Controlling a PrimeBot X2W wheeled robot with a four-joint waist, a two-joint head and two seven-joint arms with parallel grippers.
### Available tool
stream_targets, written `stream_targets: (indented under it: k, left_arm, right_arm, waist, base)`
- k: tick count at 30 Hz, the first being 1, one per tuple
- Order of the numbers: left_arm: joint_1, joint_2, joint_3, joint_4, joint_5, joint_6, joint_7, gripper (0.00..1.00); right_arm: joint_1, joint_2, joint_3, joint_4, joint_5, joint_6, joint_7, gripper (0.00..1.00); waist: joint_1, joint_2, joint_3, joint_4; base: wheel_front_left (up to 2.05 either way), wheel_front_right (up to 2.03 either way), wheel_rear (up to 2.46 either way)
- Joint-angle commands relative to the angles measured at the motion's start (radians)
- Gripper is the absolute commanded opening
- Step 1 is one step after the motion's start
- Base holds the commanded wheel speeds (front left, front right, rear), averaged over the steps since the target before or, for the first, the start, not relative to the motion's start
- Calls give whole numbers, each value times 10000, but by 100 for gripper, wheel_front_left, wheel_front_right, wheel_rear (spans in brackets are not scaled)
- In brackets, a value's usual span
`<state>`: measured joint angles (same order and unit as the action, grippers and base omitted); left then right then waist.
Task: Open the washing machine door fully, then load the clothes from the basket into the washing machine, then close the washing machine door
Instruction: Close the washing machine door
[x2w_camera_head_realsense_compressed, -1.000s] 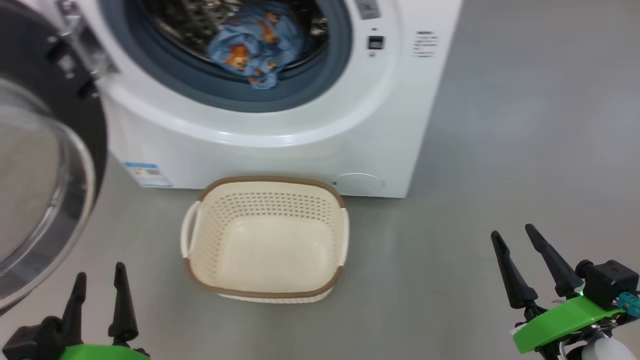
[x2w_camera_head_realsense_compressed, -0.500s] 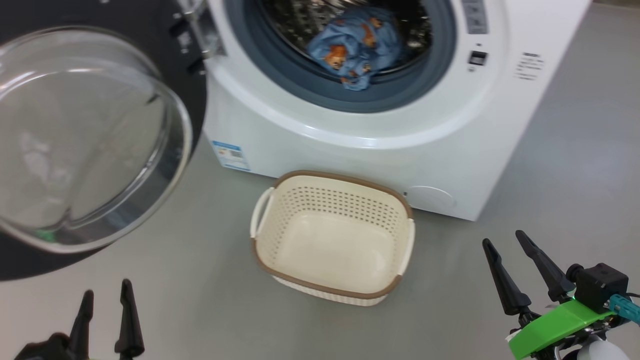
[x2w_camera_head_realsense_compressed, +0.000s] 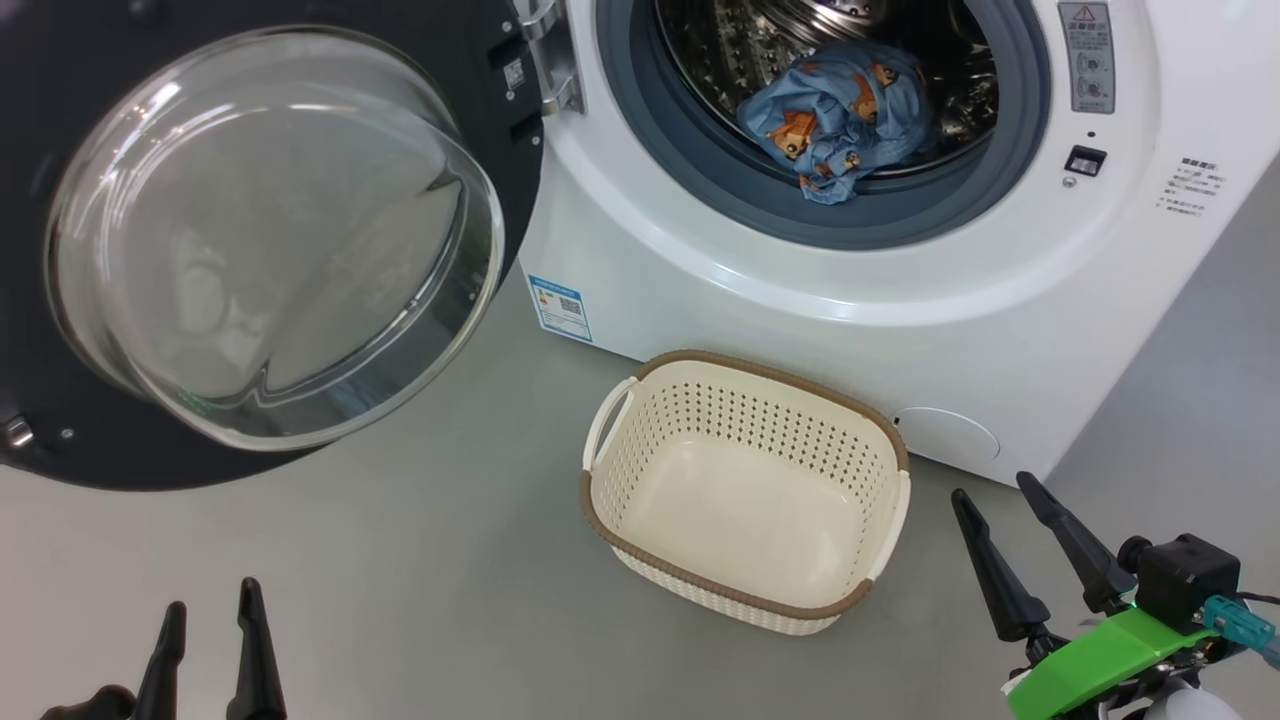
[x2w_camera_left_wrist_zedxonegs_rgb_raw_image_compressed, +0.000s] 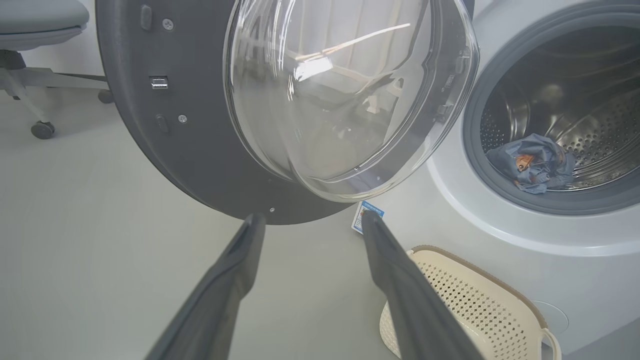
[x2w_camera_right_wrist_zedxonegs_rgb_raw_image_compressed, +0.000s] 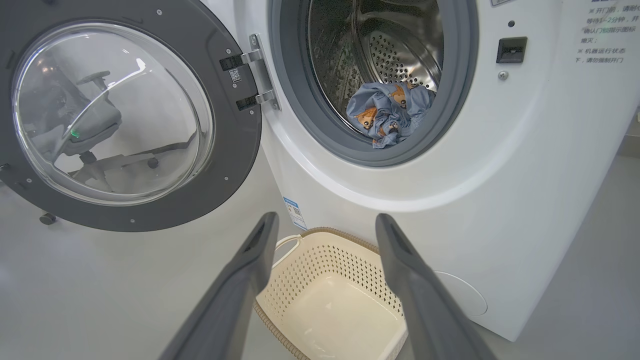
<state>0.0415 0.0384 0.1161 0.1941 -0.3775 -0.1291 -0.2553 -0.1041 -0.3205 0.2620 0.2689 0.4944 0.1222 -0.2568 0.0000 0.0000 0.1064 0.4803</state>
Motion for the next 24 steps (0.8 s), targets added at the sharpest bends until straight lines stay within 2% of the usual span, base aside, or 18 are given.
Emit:
stream_targets:
  k: [1,7,8,9,10,12,13,14,18,24]
  left_arm:
    - [-43,119,384,-281,-88,-15,-65,100]
    - [-13,119,465,-310,-131,-15,-65,100]
    - [-41,119,491,-340,-175,-15,-65,91]
    - [-41,119,491,-340,-175,-15,-65,91]
    - [-78,119,546,-400,-247,-15,-65,64]
    - [-175,119,678,-574,-306,-15,-65,24]
    - [-236,119,785,-699,-303,-15,-65,7]
    - [-316,119,935,-846,-330,-15,-65,0]
    - [-809,362,1628,-1624,-498,-15,-65,0]
    - [-2140,1756,2609,-2213,-1931,-15,-65,0]
  right_arm:
    - [174,-140,197,-181,37,85,-49,100]
    - [203,-113,260,-187,61,85,-49,100]
    - [205,-107,257,-184,65,85,-49,100]
    - [205,-107,257,-184,65,85,-49,100]
    - [209,-100,249,-182,65,85,-49,100]
    - [227,-80,220,-184,56,85,-49,100]
    - [237,-69,201,-188,52,85,-49,100]
    - [243,-55,185,-190,47,85,-49,100]
    - [251,-3,149,-216,10,85,-49,100]
    - [126,-31,149,-277,-18,85,-49,100]
  waist:
    - [0,0,-71,73]
    - [0,0,-109,57]
    - [0,0,-103,53]
    - [0,0,-103,53]
    - [0,0,-93,52]
    - [0,0,-66,62]
    - [0,0,-48,69]
    - [0,0,-25,72]
    - [0,0,94,71]
    - [0,0,451,-29]
  base:
    - [0,0,0]
    - [0,0,0]
    - [0,0,0]
    - [0,0,0]
    - [0,0,0]
    - [0,0,0]
    - [0,0,0]
    - [0,0,0]
    - [0,0,0]
    - [0,0,0]
